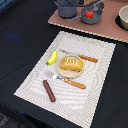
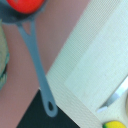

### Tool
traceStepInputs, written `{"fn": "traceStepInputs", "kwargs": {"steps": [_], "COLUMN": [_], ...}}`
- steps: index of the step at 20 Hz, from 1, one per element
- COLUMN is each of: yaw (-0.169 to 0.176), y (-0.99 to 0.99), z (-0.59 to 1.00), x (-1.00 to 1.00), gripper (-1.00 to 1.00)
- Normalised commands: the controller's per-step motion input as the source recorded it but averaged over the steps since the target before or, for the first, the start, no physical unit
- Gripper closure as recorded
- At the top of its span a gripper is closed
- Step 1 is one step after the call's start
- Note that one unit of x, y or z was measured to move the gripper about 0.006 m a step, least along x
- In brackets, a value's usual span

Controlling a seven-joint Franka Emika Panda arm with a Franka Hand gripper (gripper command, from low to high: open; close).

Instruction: Interact with the objects in diverse but meaningful ways.

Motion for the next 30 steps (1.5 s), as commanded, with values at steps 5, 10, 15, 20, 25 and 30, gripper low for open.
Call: {"fn": "traceStepInputs", "kwargs": {"steps": [5, 10, 15, 20, 25, 30], "yaw": [0.0, -0.002, -0.011, -0.008, -0.054, -0.072], "y": [-0.97, -0.89, -0.85, -0.89, -0.8, -0.72], "z": [-0.14, -0.37, -0.43, -0.17, 0.11, 0.26], "x": [-0.05, -0.22, -0.34, -0.28, -0.11, -0.02], "gripper": [-1.0, -1.0, -1.0, -1.0, -1.0, -1.0]}}
